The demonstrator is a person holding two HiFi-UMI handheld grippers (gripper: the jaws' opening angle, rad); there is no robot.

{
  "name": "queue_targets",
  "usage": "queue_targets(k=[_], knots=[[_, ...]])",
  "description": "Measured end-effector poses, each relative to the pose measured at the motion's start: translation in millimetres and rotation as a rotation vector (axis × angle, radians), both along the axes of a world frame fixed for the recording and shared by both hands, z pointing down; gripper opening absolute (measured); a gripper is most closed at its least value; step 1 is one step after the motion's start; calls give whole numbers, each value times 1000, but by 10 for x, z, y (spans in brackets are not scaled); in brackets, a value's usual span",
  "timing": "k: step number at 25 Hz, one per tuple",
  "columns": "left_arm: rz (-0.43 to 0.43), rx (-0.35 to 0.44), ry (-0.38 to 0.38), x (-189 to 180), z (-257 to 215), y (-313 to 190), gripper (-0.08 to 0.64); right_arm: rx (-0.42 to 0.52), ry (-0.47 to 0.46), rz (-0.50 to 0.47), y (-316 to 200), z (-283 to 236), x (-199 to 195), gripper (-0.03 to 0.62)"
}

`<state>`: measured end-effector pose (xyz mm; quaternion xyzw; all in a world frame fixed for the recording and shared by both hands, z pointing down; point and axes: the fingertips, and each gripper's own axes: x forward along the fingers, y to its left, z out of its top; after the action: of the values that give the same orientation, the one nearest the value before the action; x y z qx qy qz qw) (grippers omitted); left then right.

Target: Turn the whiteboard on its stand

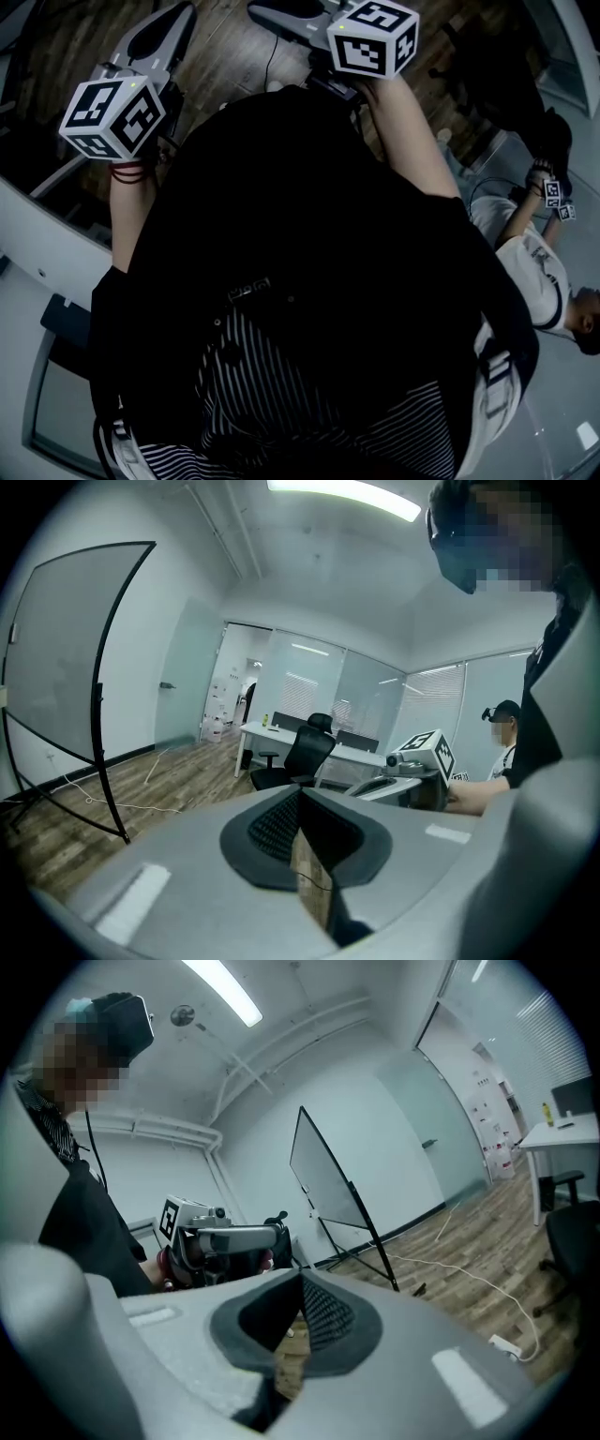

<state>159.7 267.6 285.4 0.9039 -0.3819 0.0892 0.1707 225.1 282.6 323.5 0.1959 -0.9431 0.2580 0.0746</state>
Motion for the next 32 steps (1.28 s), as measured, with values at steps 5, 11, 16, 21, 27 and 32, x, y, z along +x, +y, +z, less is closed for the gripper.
queue_targets(k=[5,11,16,21,27,32], knots=[[-35,-15,0,111,52,-172,-2,34,14,-29,-93,-20,75,2],[-110,-46,-5,94,167,-368,-2,55,62,-112,-127,116,113,2],[-149,-69,11,137,170,-433,-2,32,68,-170,-189,182,161,2],[-80,-137,8,172,287,-322,-2,16,68,-287,-20,263,47,2],[-34,-115,13,178,276,-500,-2,35,122,-284,-135,300,-30,2],[23,-113,18,214,251,-688,-2,34,101,-207,-279,176,-65,2]])
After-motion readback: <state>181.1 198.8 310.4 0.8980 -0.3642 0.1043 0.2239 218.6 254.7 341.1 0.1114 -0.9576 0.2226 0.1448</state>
